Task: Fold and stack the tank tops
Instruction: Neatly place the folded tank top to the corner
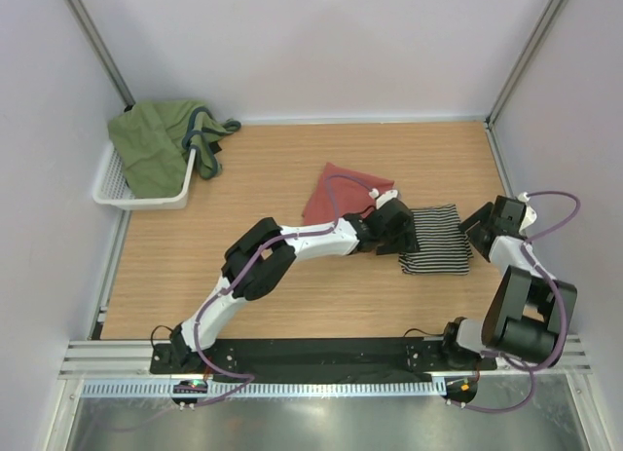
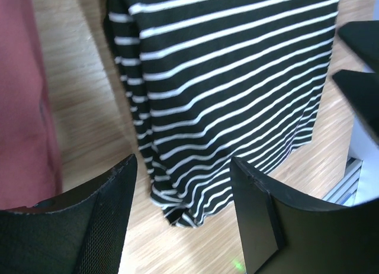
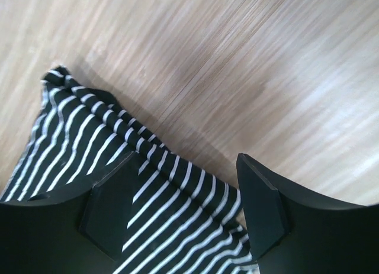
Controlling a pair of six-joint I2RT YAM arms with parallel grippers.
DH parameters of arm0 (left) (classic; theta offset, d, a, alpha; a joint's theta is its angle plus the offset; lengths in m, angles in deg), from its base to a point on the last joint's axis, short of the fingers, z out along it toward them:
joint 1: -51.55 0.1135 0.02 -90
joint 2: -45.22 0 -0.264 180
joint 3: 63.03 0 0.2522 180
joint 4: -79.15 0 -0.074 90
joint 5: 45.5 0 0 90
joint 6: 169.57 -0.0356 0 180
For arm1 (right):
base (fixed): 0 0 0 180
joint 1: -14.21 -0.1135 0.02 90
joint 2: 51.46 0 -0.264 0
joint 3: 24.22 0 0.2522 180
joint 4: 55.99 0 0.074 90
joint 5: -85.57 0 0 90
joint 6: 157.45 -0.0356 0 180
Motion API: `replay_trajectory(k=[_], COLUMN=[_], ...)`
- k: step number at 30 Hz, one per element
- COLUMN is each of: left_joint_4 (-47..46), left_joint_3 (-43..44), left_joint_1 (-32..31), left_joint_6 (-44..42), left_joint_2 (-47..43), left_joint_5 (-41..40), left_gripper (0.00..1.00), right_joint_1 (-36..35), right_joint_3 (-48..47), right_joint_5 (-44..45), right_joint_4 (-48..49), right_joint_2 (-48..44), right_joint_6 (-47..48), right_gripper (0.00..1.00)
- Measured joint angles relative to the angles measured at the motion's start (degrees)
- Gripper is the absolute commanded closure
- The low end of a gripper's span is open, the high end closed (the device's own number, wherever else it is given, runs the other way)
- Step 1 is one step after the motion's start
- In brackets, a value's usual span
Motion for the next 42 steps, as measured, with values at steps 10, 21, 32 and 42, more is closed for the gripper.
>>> replay_trajectory(k=[10,21,32,42], left_joint_4=[0.94,1.51,4.9,14.16], left_joint_3=[5.6,8.96,11.47,15.74], left_joint_1=[0.63,1.25,1.29,1.38], left_joint_6=[1.18,1.33,-0.72,-5.66], left_joint_2=[3.87,7.15,7.67,6.25], left_joint_5=[-0.13,1.36,2.73,1.07], left_gripper=[0.46,0.97,1.0,1.0], right_joint_1=[0.02,0.0,-0.15,-0.17], right_joint_3=[-1.62,0.96,2.08,1.33], right_joint_5=[-6.88,-11.8,-13.51,-15.85], right_joint_4=[6.54,6.86,-0.83,-5.4], right_joint_2=[8.68,7.8,-5.64,-6.99], right_joint_6=[-0.26,-0.35,0.92,0.66], right_gripper=[0.54,0.93,0.99,0.98])
